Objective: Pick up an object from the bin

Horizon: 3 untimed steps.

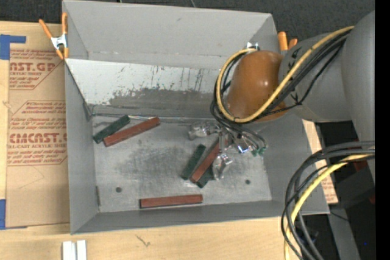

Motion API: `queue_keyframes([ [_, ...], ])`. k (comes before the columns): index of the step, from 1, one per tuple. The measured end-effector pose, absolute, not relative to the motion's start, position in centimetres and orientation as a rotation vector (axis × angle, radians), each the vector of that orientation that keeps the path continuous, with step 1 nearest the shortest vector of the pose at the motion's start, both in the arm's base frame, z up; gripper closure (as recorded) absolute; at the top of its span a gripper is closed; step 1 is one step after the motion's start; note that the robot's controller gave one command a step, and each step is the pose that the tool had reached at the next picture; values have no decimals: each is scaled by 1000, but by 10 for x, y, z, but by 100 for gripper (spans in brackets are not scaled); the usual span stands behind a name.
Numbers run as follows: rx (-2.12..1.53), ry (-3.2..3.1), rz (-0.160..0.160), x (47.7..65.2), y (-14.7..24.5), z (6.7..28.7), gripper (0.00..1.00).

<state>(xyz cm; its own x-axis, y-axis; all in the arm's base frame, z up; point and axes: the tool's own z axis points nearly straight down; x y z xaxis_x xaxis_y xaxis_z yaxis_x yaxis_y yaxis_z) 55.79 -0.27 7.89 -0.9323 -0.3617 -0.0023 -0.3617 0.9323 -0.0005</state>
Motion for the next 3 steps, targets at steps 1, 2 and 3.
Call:
queue_keyframes([
  [1, -596, 3090, -2, 574, 6, 74, 100],
  [2, -596, 3090, -2, 574, 6, 74, 100],
  [3, -595, 3088, -1, 573, 6, 81, 100],
])
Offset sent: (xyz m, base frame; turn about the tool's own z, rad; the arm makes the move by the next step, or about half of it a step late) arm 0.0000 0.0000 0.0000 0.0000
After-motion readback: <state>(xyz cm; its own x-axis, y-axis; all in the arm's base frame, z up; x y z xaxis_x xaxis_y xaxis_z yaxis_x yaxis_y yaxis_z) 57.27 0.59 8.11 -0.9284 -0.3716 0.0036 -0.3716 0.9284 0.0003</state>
